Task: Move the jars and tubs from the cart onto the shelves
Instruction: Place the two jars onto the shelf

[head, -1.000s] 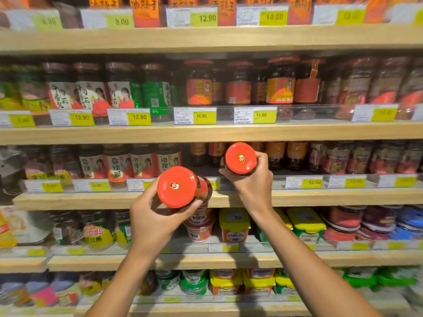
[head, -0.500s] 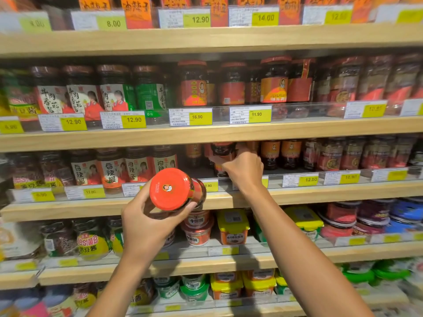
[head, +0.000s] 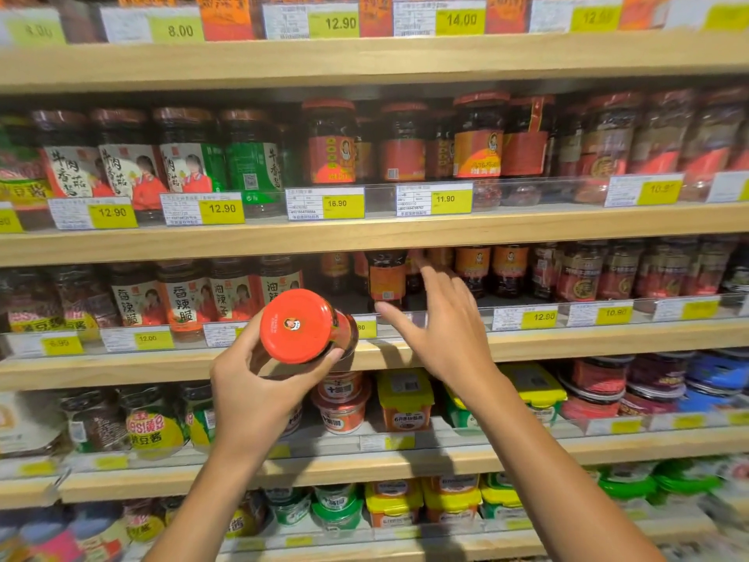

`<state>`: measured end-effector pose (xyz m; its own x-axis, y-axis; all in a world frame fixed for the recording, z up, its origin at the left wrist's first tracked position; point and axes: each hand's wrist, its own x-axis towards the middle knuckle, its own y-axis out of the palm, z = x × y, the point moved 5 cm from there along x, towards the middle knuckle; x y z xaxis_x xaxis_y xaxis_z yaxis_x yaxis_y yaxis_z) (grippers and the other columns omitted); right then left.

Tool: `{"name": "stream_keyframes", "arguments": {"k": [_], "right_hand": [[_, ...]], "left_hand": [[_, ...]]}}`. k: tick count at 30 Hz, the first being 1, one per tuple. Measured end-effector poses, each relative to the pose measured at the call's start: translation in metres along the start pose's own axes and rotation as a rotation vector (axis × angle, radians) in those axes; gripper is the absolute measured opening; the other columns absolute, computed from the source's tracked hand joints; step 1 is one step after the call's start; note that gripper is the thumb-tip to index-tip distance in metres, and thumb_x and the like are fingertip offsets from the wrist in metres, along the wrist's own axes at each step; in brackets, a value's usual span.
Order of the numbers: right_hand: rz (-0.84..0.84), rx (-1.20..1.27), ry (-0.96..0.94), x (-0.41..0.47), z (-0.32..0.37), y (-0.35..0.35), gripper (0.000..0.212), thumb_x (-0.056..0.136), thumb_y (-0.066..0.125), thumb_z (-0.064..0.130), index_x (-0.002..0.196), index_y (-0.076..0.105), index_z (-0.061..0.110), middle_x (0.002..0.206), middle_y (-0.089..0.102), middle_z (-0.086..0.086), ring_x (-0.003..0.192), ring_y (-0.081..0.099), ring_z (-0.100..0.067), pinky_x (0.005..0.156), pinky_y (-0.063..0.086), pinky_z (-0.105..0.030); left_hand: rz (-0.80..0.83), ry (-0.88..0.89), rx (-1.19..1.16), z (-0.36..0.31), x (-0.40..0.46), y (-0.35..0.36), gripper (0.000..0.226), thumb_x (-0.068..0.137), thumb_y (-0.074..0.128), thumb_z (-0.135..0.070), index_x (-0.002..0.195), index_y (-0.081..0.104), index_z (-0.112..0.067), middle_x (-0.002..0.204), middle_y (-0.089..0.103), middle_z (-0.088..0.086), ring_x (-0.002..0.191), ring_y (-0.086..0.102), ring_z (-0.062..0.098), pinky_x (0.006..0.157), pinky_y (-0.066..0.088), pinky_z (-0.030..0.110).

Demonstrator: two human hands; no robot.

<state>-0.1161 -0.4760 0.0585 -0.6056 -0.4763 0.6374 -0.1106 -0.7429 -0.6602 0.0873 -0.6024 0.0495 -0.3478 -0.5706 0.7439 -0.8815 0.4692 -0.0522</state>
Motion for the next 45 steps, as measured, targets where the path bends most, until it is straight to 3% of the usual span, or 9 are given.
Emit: {"name": "stream_keyframes", "arguments": {"k": [2,5,9,14,22,30,36,40,45], "right_hand": [[-0.008,0.057,-0.103,-0.022,-0.005,-0.007,0.083,0.091,0.044,0.075,0.156,0.025,0.027,0.159,0.032,0.006,0.151,0.017,-0.019,0.123,0.020,-0.046],[-0.035,0.083,-0.172,-0.051,-0.017,-0.012,0.078,0.094,0.047,0.069,0.158,0.020,0.033,0.164,0.020,0.015,0.154,0.005,-0.011,0.124,0.017,-0.048],[-0.054,0.116,-0.191,-0.077,-0.027,-0.014,0.075,0.094,0.049,0.064,0.157,0.027,0.030,0.162,0.027,0.014,0.154,0.012,-0.013,0.120,0.026,-0.052],[-0.063,0.164,-0.171,-0.089,-0.036,-0.021,0.072,0.093,0.052,0.061,0.155,0.030,0.031,0.159,0.027,0.020,0.153,0.015,-0.012,0.119,0.031,-0.051],[-0.065,0.178,-0.181,-0.094,-0.040,-0.026,0.070,0.093,0.061,0.052,0.153,0.035,0.028,0.157,0.032,0.017,0.152,0.019,-0.011,0.117,0.033,-0.050],[-0.043,0.192,-0.172,-0.095,-0.044,-0.024,0.071,0.091,0.061,0.049,0.153,0.036,0.027,0.156,0.036,0.016,0.152,0.019,-0.011,0.115,0.036,-0.052],[-0.026,0.180,-0.177,-0.094,-0.051,-0.022,0.070,0.091,0.063,0.046,0.152,0.037,0.026,0.155,0.038,0.014,0.152,0.020,-0.013,0.116,0.036,-0.052],[-0.024,0.177,-0.184,-0.094,-0.054,-0.020,0.069,0.090,0.063,0.044,0.152,0.039,0.025,0.154,0.039,0.013,0.151,0.021,-0.012,0.116,0.036,-0.051],[-0.017,0.224,-0.119,-0.095,-0.055,-0.019,0.072,0.089,0.061,0.045,0.154,0.033,0.029,0.159,0.031,0.008,0.151,0.020,-0.007,0.116,0.034,-0.043]], "left_hand": [[-0.009,0.014,-0.006,-0.003,0.002,0.004,0.057,0.058,0.090,-0.022,0.110,0.067,-0.027,0.098,0.070,-0.029,0.094,0.065,-0.007,0.079,0.048,0.006],[-0.011,0.021,-0.040,-0.006,0.008,0.011,0.058,0.060,0.090,-0.023,0.112,0.065,-0.030,0.100,0.071,-0.026,0.099,0.066,-0.004,0.082,0.050,0.010],[-0.032,0.083,0.016,-0.003,0.020,0.018,0.064,0.065,0.093,-0.034,0.120,0.066,-0.016,0.122,0.063,-0.005,0.119,0.060,0.015,0.094,0.054,0.032],[-0.090,0.099,0.030,0.001,0.034,0.029,0.066,0.062,0.093,-0.025,0.121,0.067,-0.009,0.123,0.054,0.003,0.117,0.056,0.008,0.088,0.052,0.016],[-0.131,0.118,0.081,0.006,0.048,0.041,0.066,0.064,0.095,-0.026,0.122,0.066,-0.013,0.117,0.055,-0.005,0.114,0.057,0.007,0.094,0.055,0.035],[-0.159,0.073,0.103,0.030,0.044,0.053,0.069,0.063,0.095,-0.025,0.124,0.065,-0.009,0.117,0.054,0.002,0.113,0.059,0.012,0.093,0.056,0.038],[-0.178,0.022,0.180,0.047,0.050,0.057,0.068,0.062,0.091,-0.047,0.119,0.066,-0.019,0.106,0.048,-0.014,0.108,0.058,0.016,0.091,0.057,0.041],[-0.193,-0.003,0.274,0.050,0.054,0.062,0.058,0.063,0.086,-0.055,0.109,0.066,-0.025,0.101,0.050,-0.005,0.099,0.060,0.017,0.082,0.057,0.043],[-0.205,-0.079,0.274,0.051,0.058,0.069,0.060,0.066,0.085,-0.054,0.112,0.060,-0.023,0.108,0.052,-0.010,0.105,0.059,0.012,0.083,0.059,0.044]]}}
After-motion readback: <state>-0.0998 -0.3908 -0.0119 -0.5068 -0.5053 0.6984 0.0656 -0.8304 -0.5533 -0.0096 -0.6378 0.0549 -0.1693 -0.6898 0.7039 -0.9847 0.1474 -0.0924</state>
